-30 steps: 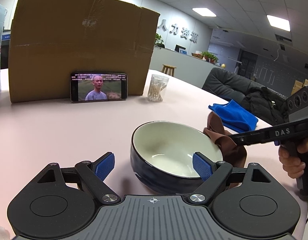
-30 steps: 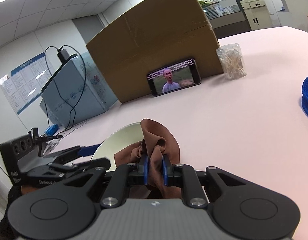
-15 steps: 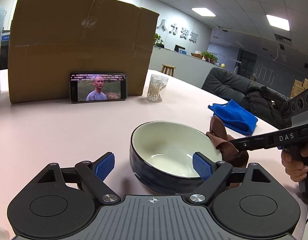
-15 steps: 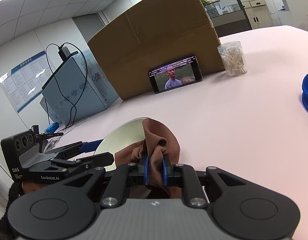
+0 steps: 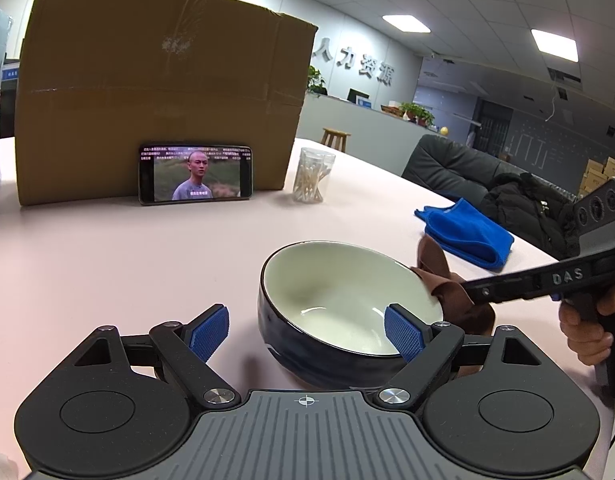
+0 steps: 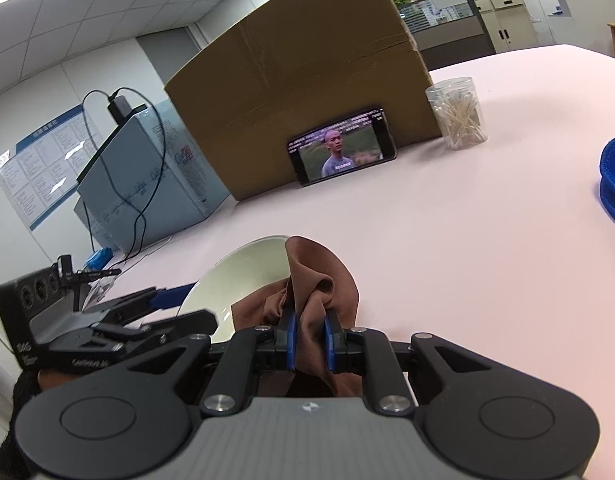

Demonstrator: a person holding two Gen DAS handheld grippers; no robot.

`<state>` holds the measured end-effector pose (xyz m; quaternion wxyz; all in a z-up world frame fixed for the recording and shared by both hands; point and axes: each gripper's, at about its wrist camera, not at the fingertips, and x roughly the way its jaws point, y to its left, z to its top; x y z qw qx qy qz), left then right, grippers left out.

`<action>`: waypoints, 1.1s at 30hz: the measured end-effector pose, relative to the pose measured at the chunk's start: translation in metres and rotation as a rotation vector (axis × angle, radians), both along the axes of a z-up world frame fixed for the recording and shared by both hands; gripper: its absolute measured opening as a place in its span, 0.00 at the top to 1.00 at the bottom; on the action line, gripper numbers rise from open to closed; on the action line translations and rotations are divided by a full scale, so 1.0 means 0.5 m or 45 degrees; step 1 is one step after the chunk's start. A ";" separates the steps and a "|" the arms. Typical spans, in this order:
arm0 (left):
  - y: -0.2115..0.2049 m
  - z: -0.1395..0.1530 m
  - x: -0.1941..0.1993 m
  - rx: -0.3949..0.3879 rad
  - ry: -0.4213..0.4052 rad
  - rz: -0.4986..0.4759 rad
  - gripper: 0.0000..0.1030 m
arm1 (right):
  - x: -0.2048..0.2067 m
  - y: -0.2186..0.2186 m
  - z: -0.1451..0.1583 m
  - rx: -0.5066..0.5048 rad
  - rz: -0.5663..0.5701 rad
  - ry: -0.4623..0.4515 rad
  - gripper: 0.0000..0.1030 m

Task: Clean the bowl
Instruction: 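Wipe the bowl's outer wall with the cloth in the right gripper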

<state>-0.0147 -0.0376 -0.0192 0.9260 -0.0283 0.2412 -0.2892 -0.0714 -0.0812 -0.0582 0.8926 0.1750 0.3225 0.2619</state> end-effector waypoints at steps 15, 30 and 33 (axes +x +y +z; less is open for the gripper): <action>-0.002 0.002 -0.002 0.000 0.004 -0.002 0.15 | 0.007 -0.001 -0.009 0.002 -0.007 0.019 0.83; -0.010 0.002 -0.002 0.002 0.002 -0.011 0.15 | 0.005 0.001 -0.007 -0.014 -0.023 0.004 0.82; -0.012 0.000 0.000 0.001 0.004 -0.012 0.15 | 0.013 -0.003 -0.004 -0.019 -0.022 -0.009 0.82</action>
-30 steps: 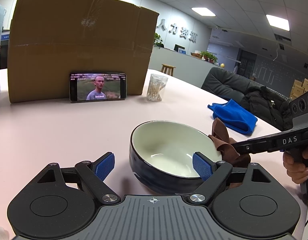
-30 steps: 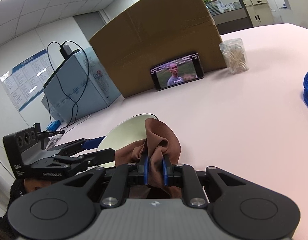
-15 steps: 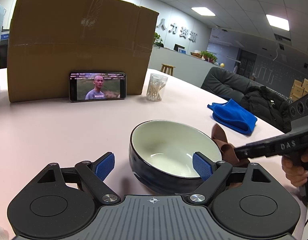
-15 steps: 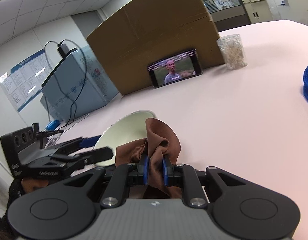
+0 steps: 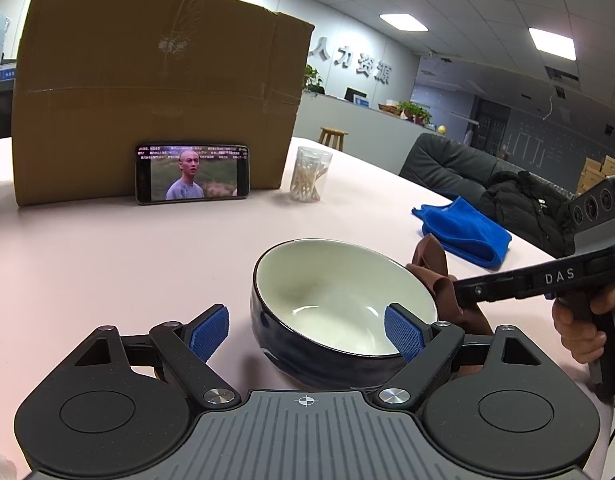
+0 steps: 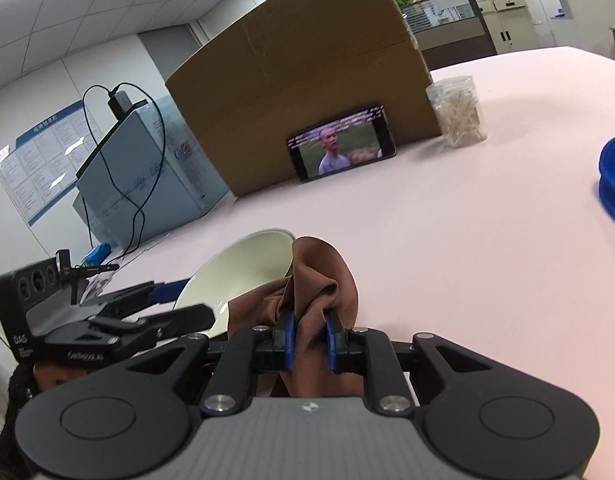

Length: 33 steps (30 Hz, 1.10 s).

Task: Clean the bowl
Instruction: 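Wipe the bowl's outer wall with the cloth in the right gripper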

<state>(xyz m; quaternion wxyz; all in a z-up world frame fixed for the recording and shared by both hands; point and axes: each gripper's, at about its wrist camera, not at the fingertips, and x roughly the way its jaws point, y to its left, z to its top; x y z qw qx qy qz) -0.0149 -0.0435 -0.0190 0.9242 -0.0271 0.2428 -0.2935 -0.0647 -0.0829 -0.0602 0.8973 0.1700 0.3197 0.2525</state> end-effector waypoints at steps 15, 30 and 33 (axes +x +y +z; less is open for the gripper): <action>-0.002 -0.002 0.002 -0.005 0.005 -0.002 0.15 | -0.029 0.033 -0.009 -0.009 0.152 0.011 0.82; 0.002 -0.002 0.001 -0.008 0.013 -0.007 0.15 | 0.003 0.012 -0.013 -0.052 0.066 0.014 0.83; 0.002 -0.002 0.001 -0.007 0.011 -0.008 0.15 | -0.014 0.021 -0.015 -0.037 0.130 0.024 0.83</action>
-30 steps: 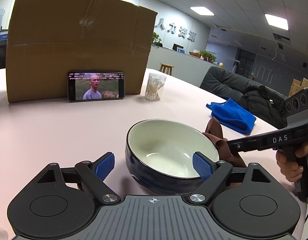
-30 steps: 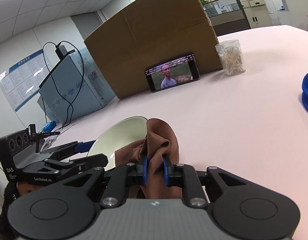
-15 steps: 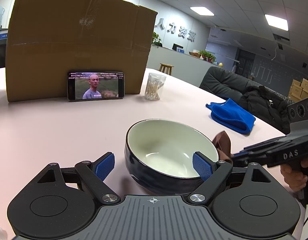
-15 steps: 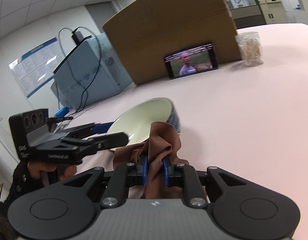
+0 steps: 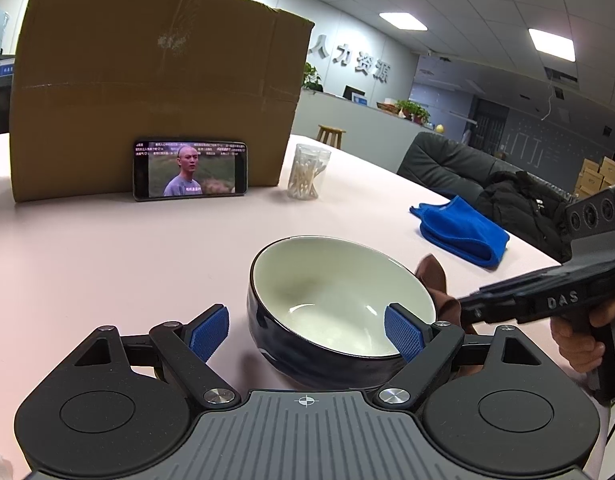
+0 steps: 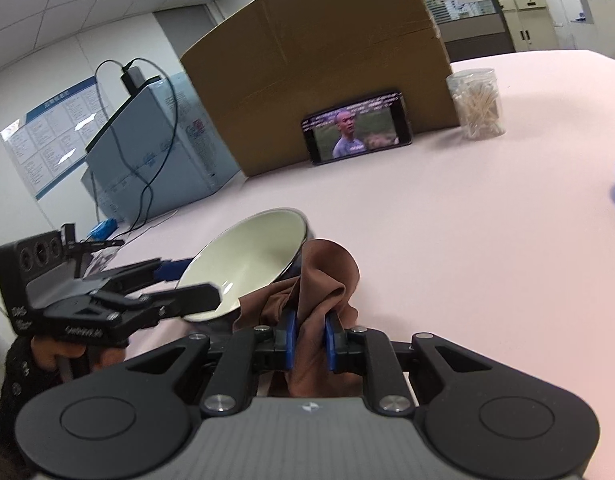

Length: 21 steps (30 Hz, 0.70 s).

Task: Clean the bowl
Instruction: 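Wipe the bowl's outer wall with the cloth in the right gripper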

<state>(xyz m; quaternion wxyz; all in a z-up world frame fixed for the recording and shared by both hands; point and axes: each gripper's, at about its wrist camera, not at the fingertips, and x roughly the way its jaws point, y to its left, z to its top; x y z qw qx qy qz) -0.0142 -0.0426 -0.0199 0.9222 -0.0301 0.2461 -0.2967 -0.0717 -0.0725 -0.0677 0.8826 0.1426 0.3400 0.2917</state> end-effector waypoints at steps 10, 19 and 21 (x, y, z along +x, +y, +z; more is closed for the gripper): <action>0.002 0.000 0.004 -0.002 0.000 -0.003 0.15 | 0.000 0.007 0.008 -0.035 -0.002 -0.012 0.82; -0.001 -0.001 0.000 -0.003 0.001 -0.003 0.15 | 0.043 -0.011 0.020 -0.062 -0.062 -0.054 0.82; -0.001 -0.001 0.000 -0.003 0.003 -0.003 0.15 | 0.054 -0.012 0.015 -0.064 -0.066 -0.045 0.82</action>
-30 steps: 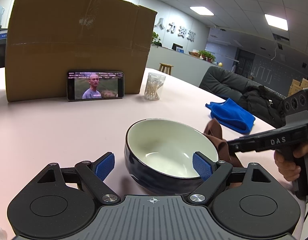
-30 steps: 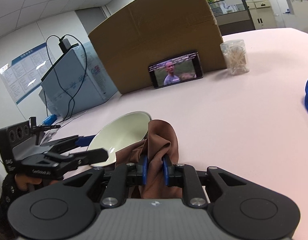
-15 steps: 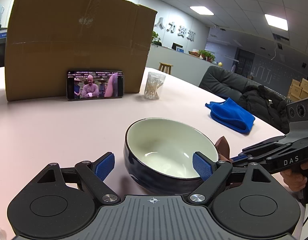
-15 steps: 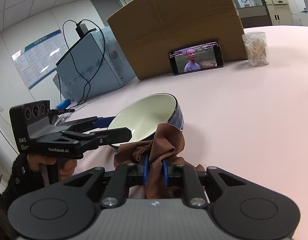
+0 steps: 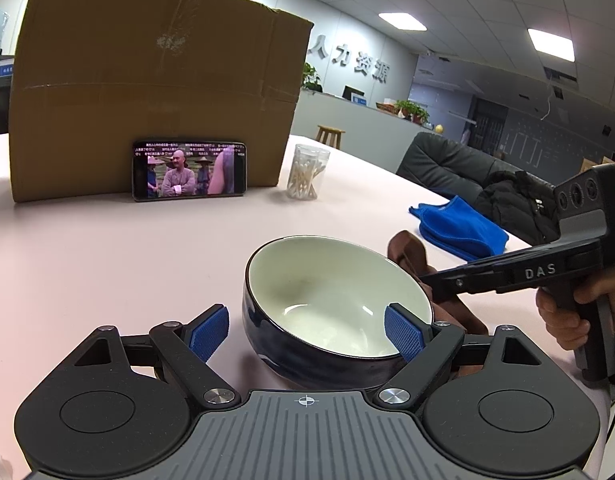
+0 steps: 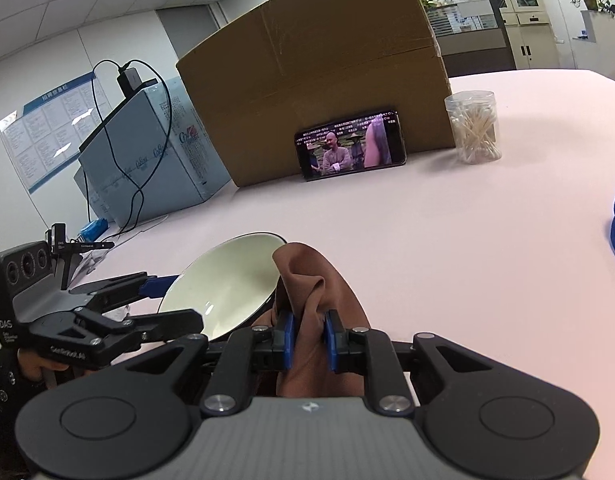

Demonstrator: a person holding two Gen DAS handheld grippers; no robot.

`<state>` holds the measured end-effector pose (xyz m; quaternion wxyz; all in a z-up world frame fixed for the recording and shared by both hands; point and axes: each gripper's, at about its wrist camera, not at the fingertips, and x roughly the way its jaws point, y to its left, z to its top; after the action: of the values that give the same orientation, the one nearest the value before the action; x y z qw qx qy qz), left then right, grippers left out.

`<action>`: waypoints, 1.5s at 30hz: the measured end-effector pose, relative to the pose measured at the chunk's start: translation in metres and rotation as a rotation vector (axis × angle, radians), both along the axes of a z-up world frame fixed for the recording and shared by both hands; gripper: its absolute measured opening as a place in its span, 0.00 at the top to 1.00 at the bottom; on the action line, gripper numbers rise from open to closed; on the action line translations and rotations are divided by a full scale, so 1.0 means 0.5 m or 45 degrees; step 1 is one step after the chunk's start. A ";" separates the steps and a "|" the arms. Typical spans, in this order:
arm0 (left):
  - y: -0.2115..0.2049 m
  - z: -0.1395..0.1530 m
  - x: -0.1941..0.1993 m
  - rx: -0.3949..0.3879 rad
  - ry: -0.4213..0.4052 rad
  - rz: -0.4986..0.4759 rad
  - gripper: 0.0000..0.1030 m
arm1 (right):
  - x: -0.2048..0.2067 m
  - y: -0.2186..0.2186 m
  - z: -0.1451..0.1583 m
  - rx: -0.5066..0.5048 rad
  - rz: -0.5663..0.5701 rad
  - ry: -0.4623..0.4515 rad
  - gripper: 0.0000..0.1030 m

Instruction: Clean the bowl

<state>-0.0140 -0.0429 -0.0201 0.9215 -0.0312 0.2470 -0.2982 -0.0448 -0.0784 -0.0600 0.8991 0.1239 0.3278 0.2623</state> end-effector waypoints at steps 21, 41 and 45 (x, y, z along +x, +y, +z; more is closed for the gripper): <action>0.005 0.008 -0.009 -0.011 -0.007 0.024 0.17 | 0.106 0.001 -0.025 0.054 0.052 0.067 0.82; 0.062 0.010 -0.072 -0.284 0.135 0.086 0.47 | 0.110 -0.006 -0.048 0.138 0.048 0.099 0.82; 0.042 0.011 -0.068 -0.295 0.150 0.073 0.46 | 0.083 -0.003 -0.042 0.100 0.031 0.076 0.83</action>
<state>-0.0482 -0.0217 -0.0149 0.9037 -0.1620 0.2637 -0.2959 -0.0031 -0.0798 -0.0811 0.8801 0.1628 0.3456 0.2819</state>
